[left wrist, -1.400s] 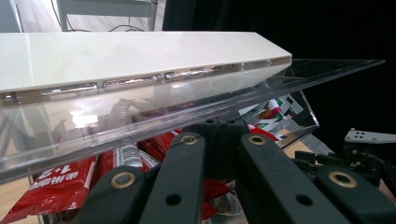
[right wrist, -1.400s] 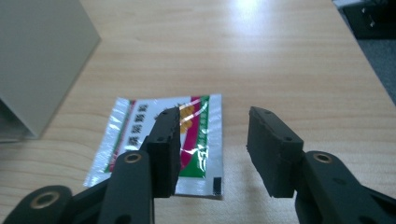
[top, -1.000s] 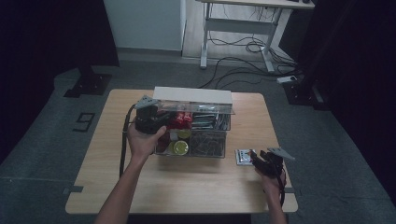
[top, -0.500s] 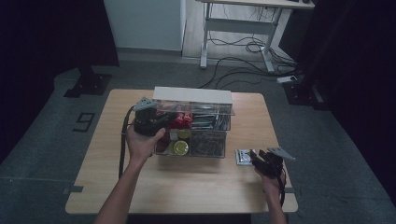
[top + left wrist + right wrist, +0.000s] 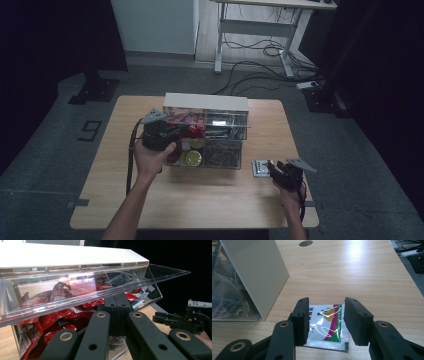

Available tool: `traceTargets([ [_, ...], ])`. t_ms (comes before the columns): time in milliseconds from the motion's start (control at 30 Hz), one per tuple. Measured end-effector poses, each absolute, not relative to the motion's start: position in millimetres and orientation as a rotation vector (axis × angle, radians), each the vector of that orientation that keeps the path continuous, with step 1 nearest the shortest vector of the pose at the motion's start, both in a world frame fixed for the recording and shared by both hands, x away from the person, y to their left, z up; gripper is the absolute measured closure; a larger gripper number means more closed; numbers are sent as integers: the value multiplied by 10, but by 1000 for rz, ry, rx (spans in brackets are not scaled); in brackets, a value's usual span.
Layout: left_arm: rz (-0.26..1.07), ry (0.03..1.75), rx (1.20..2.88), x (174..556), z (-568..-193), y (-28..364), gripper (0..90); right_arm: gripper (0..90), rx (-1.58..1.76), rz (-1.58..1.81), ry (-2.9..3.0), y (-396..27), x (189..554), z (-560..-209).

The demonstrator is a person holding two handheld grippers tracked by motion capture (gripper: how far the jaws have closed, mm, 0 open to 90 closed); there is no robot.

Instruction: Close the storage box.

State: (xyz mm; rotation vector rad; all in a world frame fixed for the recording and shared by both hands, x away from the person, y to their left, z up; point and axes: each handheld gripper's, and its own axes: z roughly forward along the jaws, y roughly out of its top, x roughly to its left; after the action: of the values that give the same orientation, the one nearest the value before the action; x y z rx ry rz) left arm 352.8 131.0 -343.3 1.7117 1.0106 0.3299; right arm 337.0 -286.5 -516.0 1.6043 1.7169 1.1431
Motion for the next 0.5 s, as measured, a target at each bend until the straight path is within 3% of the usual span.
traceTargets([
  [500, 311, 998, 1719, 3433, -3486, 1312, 900, 553, 1601, 1144, 1717, -2863, 3364, -5164],
])
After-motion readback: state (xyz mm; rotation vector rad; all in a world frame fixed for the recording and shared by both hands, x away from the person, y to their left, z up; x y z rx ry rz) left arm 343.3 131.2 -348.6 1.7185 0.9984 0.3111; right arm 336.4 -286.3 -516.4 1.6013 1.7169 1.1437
